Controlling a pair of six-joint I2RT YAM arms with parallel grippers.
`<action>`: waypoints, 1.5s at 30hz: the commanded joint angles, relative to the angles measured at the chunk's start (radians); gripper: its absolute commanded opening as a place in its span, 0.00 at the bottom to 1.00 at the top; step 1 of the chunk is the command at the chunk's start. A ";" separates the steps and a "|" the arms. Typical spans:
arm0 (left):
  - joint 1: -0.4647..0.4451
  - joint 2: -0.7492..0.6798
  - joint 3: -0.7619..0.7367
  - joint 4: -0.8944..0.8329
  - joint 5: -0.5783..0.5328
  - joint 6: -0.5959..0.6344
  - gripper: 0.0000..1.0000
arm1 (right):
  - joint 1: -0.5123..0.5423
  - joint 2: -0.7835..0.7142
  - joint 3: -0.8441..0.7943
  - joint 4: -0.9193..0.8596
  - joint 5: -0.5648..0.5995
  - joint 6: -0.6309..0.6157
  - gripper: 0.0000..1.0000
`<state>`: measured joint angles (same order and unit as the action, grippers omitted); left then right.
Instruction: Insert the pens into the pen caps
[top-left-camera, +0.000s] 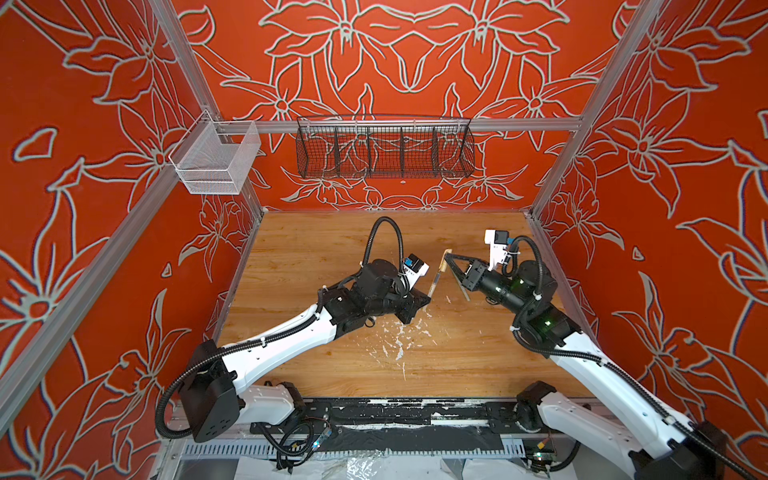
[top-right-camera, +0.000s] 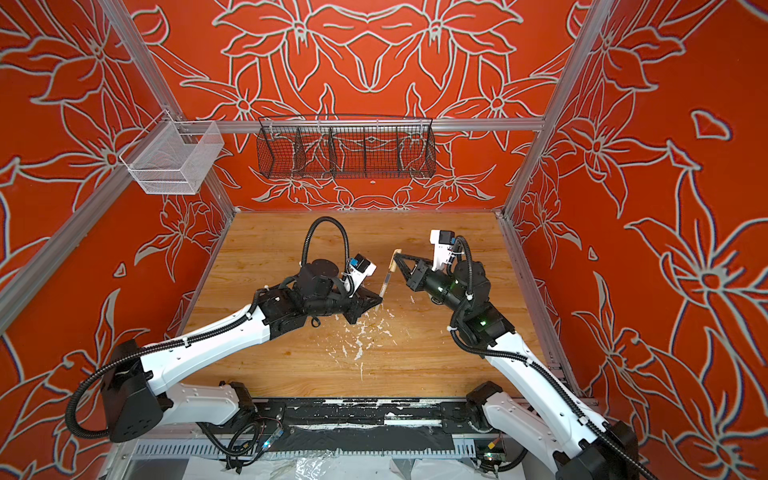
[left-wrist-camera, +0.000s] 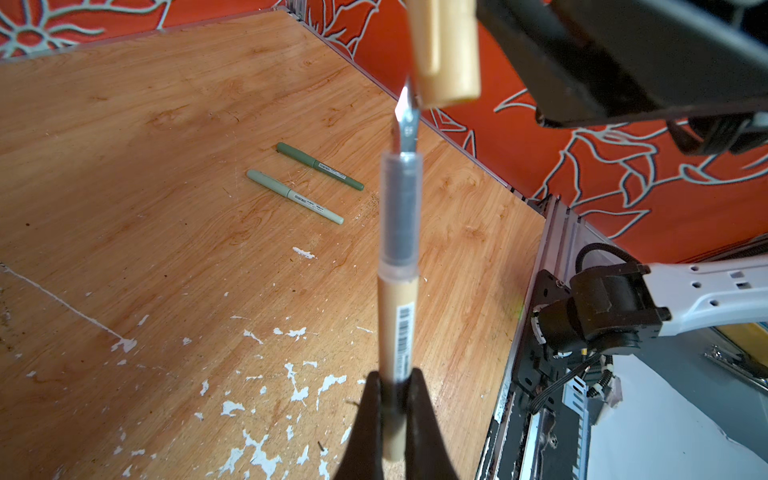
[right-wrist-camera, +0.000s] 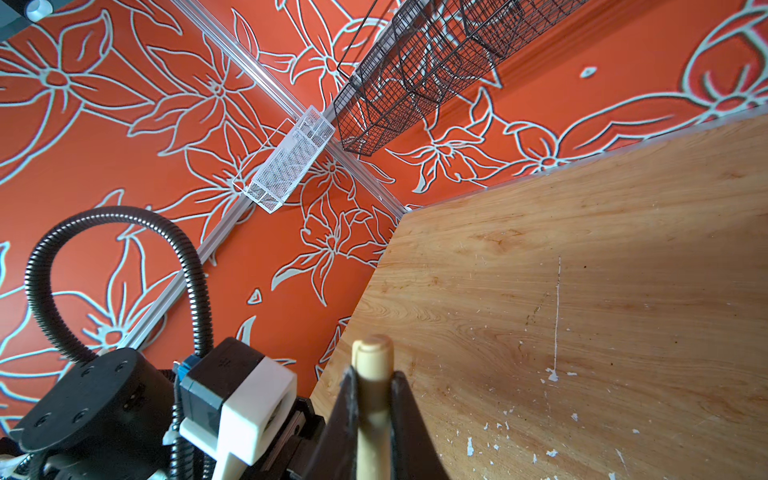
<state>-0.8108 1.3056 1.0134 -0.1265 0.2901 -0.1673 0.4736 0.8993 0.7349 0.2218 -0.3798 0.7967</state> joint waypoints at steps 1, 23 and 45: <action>-0.002 0.008 0.036 0.003 0.010 0.020 0.00 | 0.008 -0.017 0.007 0.013 -0.018 0.017 0.00; -0.005 -0.009 0.024 0.011 0.018 0.014 0.00 | 0.011 -0.040 0.017 -0.022 0.051 -0.028 0.00; -0.011 0.009 0.043 -0.009 0.012 0.032 0.00 | 0.011 -0.006 0.032 0.038 0.001 -0.010 0.00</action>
<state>-0.8139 1.3087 1.0267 -0.1360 0.2909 -0.1532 0.4786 0.8909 0.7422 0.2203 -0.3588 0.7685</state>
